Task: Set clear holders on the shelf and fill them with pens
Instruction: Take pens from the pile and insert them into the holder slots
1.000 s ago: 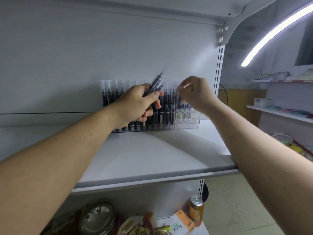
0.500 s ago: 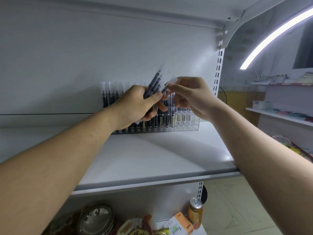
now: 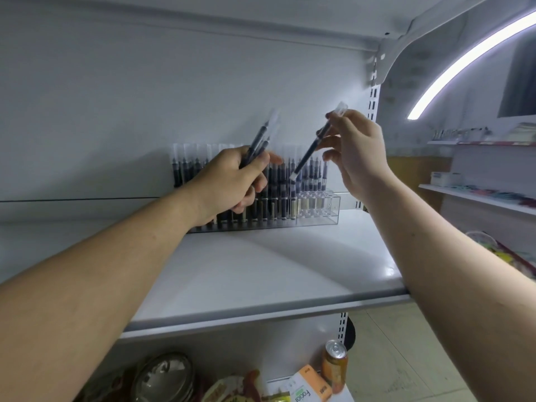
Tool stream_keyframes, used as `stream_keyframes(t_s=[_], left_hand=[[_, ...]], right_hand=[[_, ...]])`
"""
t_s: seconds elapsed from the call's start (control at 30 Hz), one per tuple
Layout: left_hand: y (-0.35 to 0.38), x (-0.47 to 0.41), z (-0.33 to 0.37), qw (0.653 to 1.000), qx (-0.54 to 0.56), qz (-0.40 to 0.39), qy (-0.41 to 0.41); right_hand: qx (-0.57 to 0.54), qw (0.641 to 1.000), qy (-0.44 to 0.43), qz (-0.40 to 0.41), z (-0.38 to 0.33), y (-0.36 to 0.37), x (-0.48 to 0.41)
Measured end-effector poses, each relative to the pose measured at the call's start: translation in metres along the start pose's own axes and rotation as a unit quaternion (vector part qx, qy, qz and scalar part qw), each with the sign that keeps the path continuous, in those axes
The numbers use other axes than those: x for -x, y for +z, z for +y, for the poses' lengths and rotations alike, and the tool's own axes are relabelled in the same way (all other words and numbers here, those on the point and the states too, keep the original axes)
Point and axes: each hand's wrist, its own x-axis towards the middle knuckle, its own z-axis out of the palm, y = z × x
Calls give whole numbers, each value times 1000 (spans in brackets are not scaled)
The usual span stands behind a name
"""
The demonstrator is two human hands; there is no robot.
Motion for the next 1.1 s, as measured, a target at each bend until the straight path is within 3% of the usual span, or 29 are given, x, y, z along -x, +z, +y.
stream_keyframes(t_s=[0.1,0.3,0.53,0.9,1.0,1.1], left_hand=[[-1,0,0,1000,-4,-8,-4],[0,-2,-2,1000,17,-3,-22],[0,-3,-2,998,40,-15,-34],[2,-3,-3,1000,4,-17,-16],[2,-2,-3,1000,-12,-16,-8],[3,-2,-3,1000,-23,-14,-8]], right_hand=[[82,995,-34,36,4,-4,-3],[258,964,-63,-9,15,0,-1],[313,948,-53,-31,14,2,1],[400,906,-11,-139,23,4,12],[404,905,-16,-131,23,0,10],[383,919,-52,-71,20,-3,5]])
